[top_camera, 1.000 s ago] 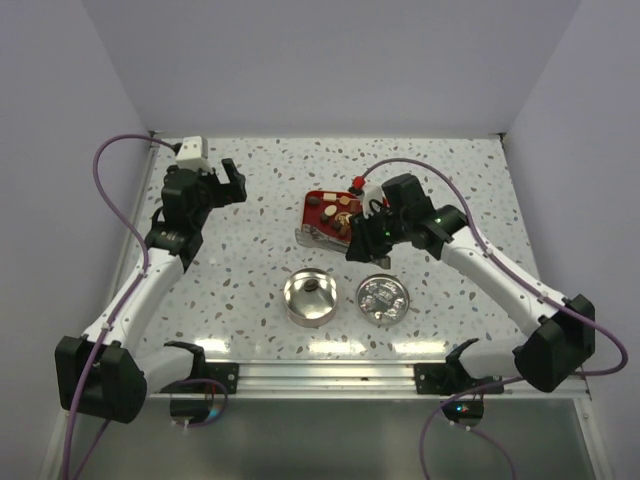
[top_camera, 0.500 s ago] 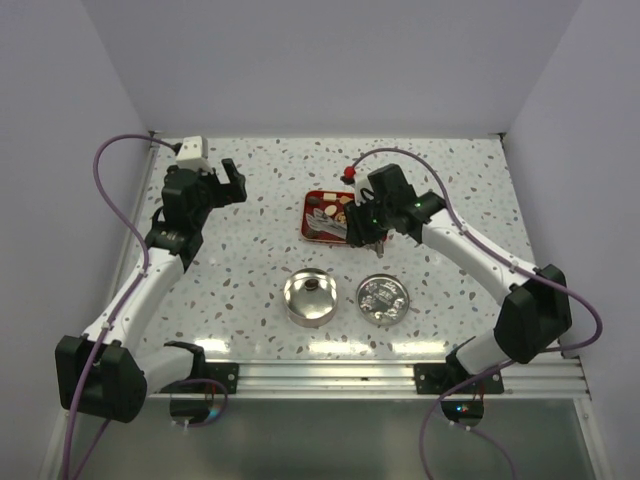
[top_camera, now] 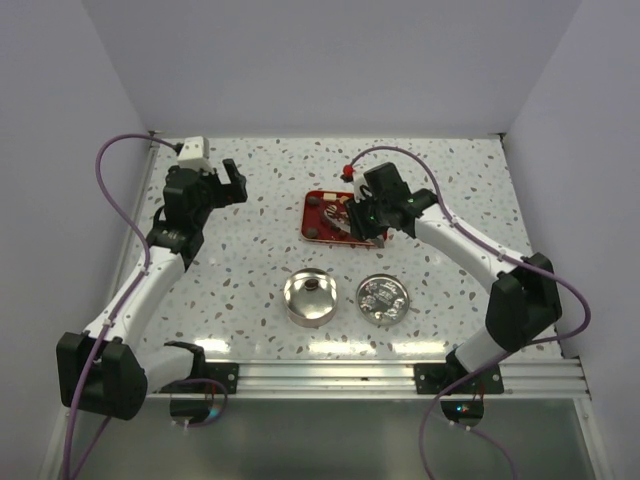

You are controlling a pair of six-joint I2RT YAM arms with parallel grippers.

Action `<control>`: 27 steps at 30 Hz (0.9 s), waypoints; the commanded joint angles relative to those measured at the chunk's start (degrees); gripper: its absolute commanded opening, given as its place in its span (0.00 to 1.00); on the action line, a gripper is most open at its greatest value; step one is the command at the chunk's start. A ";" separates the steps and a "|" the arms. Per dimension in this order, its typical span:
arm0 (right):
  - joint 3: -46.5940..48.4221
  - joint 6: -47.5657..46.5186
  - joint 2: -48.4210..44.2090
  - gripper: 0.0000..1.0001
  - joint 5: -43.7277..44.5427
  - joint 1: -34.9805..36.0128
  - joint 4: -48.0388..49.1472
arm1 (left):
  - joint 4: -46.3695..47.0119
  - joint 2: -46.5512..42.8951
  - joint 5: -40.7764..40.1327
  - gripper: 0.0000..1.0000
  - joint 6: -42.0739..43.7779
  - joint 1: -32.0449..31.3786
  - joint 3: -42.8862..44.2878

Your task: Pack the chocolate

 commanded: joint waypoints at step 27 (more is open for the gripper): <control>3.06 -1.95 4.03 0.27 0.80 -0.06 2.58 | 0.98 0.67 0.31 1.00 -0.17 0.31 0.85</control>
